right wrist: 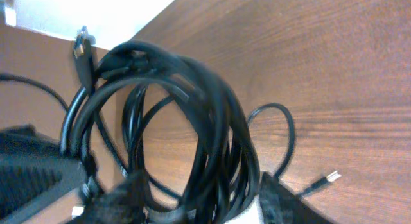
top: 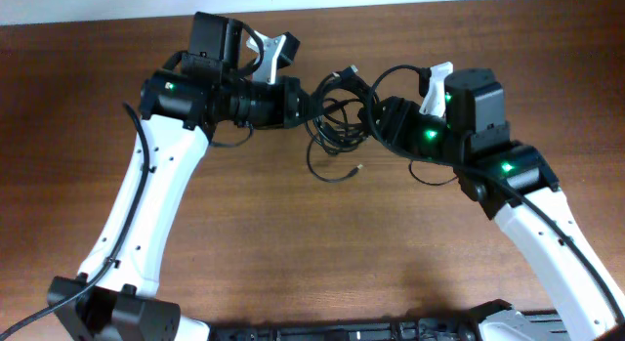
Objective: Untangle cables
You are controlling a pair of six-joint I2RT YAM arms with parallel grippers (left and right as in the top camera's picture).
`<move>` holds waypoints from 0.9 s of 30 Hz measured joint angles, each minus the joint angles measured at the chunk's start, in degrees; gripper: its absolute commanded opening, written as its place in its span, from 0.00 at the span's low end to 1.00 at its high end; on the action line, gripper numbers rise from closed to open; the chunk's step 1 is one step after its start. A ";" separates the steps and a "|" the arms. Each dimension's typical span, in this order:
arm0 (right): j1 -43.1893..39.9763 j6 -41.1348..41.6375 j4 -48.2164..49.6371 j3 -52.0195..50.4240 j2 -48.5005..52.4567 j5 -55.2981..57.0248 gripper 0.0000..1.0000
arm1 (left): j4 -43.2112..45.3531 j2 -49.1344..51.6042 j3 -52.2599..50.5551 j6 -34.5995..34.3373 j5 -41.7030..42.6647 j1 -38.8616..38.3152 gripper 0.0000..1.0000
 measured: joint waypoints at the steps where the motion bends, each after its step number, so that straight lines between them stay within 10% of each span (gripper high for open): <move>1: 0.00 0.04 0.02 0.00 0.63 0.02 0.49 | -0.68 0.00 0.00 0.46 0.76 -0.28 0.00; 4: 0.00 -0.09 0.02 0.00 3.43 0.02 0.04 | -2.89 0.00 0.00 4.09 2.54 -0.42 0.00; 8: 0.00 -0.11 -0.11 0.00 3.96 -1.40 0.04 | -4.31 0.00 0.00 8.37 1.22 -0.42 0.05; 15: 0.07 -0.09 0.00 1.75 -3.89 -3.87 0.04 | -6.14 0.00 0.04 2.08 -26.29 -0.85 0.12; 22: 0.07 0.31 6.88 2.03 -5.11 -14.69 0.04 | -6.19 0.00 0.04 0.72 -26.10 -0.83 0.63; 27: 0.04 17.73 47.25 2.47 -4.83 -27.43 0.04 | -6.08 0.00 0.04 0.52 -25.35 -0.83 0.96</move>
